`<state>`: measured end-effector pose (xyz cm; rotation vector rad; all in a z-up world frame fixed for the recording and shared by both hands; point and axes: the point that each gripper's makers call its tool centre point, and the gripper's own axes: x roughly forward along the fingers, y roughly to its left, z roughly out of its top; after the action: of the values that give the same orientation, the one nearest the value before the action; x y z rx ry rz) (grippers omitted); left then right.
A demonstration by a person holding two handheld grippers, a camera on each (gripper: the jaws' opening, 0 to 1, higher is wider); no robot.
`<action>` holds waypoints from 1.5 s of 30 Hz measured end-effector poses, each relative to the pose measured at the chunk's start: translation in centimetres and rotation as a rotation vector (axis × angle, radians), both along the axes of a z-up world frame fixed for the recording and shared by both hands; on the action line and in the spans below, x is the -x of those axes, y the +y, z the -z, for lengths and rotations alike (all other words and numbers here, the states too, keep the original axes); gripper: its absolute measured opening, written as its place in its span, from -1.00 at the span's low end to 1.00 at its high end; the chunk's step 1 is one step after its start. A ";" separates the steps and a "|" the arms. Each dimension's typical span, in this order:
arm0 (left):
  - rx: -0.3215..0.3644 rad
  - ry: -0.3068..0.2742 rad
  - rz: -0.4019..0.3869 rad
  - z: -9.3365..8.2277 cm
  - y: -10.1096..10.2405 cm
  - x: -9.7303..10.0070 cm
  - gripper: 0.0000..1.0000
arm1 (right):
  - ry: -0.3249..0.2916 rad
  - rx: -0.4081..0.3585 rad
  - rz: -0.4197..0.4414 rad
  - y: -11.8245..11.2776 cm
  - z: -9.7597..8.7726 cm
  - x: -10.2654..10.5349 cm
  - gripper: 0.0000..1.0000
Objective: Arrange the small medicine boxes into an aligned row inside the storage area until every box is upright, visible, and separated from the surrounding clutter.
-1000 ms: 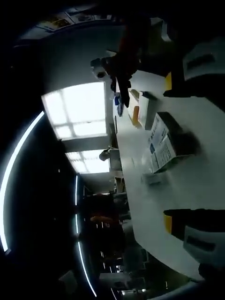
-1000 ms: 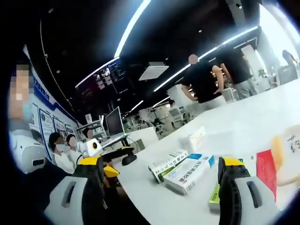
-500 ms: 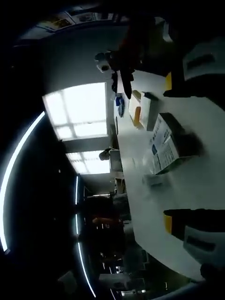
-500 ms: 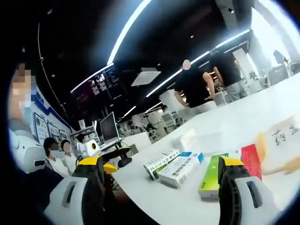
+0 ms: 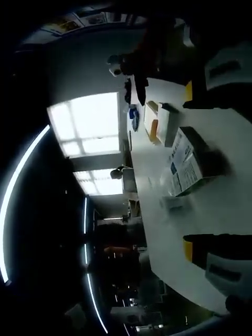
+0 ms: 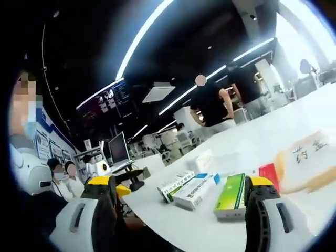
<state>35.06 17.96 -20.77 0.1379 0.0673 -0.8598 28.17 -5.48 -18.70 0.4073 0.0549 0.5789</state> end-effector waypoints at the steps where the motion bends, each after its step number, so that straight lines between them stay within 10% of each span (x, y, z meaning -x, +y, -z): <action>1: -0.001 0.000 0.000 0.0 0.0 0.0 0.98 | -0.001 -0.001 0.001 0.0 0.0 0.0 1.00; 45: -0.023 0.037 0.010 1.1 -0.9 -0.1 0.98 | 0.008 -0.016 0.025 -0.7 0.1 0.8 1.00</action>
<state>35.13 17.09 -21.90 0.1440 0.1112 -0.8723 27.42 -6.15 -18.83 0.4260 0.0532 0.5533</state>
